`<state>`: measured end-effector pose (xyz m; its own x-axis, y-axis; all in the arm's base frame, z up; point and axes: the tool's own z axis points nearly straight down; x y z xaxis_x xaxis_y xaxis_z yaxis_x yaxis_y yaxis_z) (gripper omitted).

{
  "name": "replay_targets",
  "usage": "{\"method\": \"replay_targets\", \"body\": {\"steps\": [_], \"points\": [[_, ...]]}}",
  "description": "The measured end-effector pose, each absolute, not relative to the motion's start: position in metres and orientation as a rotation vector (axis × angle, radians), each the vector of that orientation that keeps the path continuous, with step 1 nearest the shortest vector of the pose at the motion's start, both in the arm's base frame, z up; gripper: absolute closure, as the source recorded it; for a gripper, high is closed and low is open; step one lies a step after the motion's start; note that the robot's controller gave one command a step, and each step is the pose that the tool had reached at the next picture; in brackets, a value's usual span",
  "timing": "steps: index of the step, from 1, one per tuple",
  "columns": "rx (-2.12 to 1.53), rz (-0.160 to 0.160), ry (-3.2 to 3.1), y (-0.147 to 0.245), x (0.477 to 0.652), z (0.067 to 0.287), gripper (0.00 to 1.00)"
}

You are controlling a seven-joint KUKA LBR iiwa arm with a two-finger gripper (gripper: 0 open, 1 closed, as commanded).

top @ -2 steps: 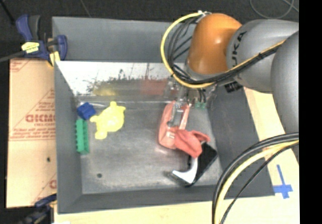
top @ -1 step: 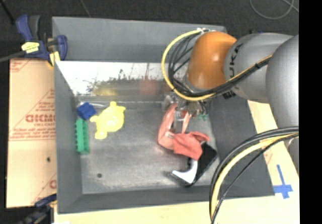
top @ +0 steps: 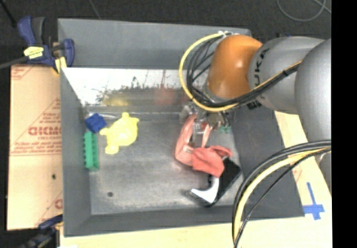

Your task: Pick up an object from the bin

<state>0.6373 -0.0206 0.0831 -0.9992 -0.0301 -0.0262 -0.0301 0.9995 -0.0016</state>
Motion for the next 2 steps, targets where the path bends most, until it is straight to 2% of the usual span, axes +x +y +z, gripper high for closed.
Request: {"method": "replay_targets", "body": {"steps": [1,2], "points": [[-0.050,-0.001,3.119,-0.020,0.635,0.087,1.00],[-0.398,-0.007,3.085,0.005,0.634,0.214,1.00]]}}
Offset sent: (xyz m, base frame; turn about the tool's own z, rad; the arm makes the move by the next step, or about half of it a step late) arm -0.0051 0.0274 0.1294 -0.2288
